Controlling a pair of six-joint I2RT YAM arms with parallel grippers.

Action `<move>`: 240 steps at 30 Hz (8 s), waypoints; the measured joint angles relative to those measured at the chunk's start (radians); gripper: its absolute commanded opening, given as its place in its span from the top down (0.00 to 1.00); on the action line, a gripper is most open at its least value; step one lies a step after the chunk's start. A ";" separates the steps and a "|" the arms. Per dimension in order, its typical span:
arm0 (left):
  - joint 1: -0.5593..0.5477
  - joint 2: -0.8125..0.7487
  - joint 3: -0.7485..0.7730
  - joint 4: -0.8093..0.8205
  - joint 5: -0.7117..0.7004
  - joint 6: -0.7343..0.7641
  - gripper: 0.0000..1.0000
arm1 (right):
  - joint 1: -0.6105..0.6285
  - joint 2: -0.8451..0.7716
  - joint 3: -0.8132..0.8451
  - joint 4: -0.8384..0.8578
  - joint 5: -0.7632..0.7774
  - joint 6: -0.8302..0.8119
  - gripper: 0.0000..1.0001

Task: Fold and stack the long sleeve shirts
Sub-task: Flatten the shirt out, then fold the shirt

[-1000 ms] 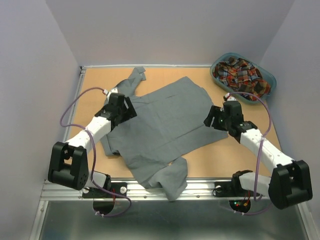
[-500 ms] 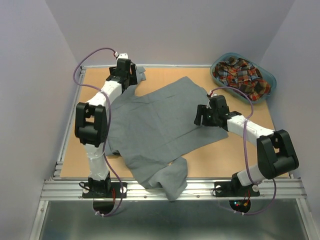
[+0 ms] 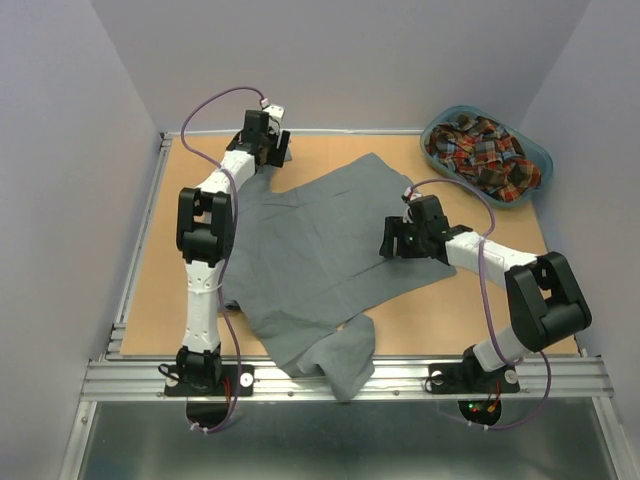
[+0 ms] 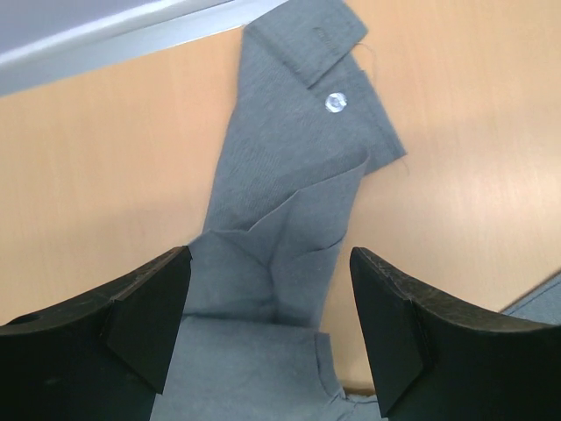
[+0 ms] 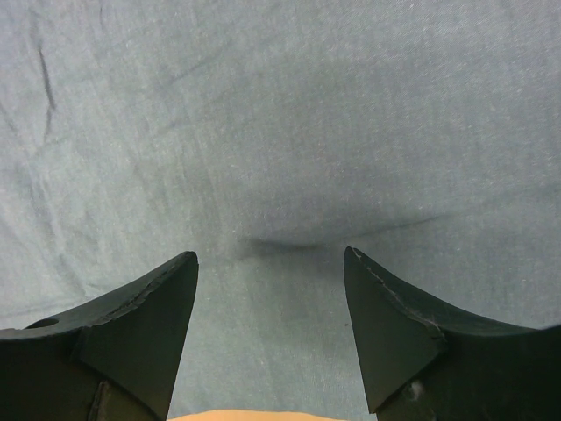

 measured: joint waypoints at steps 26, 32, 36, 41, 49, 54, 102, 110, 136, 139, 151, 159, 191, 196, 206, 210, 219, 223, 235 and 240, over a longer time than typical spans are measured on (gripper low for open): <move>0.009 0.175 0.182 -0.049 0.163 0.100 0.87 | 0.019 0.001 -0.052 0.006 -0.012 0.001 0.27; 0.013 0.175 0.182 -0.048 0.161 0.092 1.00 | 0.020 0.001 -0.052 0.006 -0.012 0.001 0.27; 0.019 0.175 0.182 -0.044 0.155 0.078 1.00 | 0.020 -0.009 -0.064 0.008 -0.012 0.001 0.27; 0.052 0.139 0.117 0.007 0.156 -0.002 1.00 | 0.020 -0.014 -0.069 0.008 -0.009 0.005 0.27; 0.159 0.028 0.082 0.079 0.044 -0.150 0.97 | 0.020 -0.014 -0.077 0.023 0.010 0.024 0.27; 0.209 0.009 0.082 0.112 -0.085 -0.246 0.92 | 0.020 -0.017 -0.083 0.033 0.028 0.038 0.27; 0.035 -0.528 -0.895 0.064 -0.185 -0.790 0.08 | 0.032 -0.027 -0.080 -0.011 0.089 0.037 0.27; 0.109 -0.277 -0.536 -0.006 -0.144 -0.722 0.12 | 0.032 0.100 0.013 0.095 0.090 0.069 0.27; 0.153 -0.823 -0.710 -0.031 -0.105 -0.640 0.02 | 0.270 -0.053 0.058 0.072 0.037 0.003 0.26; 0.153 -1.057 -0.882 0.014 -0.098 -0.663 0.02 | 0.291 -0.086 0.008 0.064 0.083 0.021 0.27; 0.154 -1.374 -1.485 -0.057 0.057 -0.817 0.06 | -0.012 -0.244 -0.105 0.014 0.262 0.179 0.00; 0.154 -1.358 -1.520 0.013 0.085 -0.896 0.17 | -0.105 -0.245 -0.163 0.007 0.248 0.297 0.00; 0.061 -1.342 -1.579 -0.019 -0.127 -1.015 0.27 | -0.166 -0.098 -0.214 0.203 0.237 0.499 0.20; 0.061 -1.329 -1.567 -0.034 -0.155 -1.013 0.28 | -0.166 -0.099 -0.216 0.207 0.238 0.499 0.20; 0.060 -1.216 -1.533 0.034 -0.108 -0.976 0.51 | -0.167 -0.109 -0.236 0.231 0.242 0.499 0.20; 0.057 -1.207 -1.533 0.034 -0.091 -0.971 0.69 | -0.171 -0.114 -0.242 0.235 0.242 0.499 0.20; 0.045 -1.226 -1.533 -0.006 -0.065 -0.971 0.95 | -0.178 -0.114 -0.243 0.232 0.261 0.499 0.28; 0.045 -1.266 -1.533 -0.034 -0.062 -0.969 0.96 | -0.180 -0.110 -0.244 0.232 0.272 0.499 0.34; 0.045 -1.321 -1.515 -0.111 -0.031 -0.972 0.99 | -0.185 -0.095 -0.258 0.233 0.311 0.511 0.86; 0.042 -1.345 -1.482 -0.161 -0.029 -0.979 0.99 | -0.186 -0.133 -0.284 0.214 0.322 0.504 0.99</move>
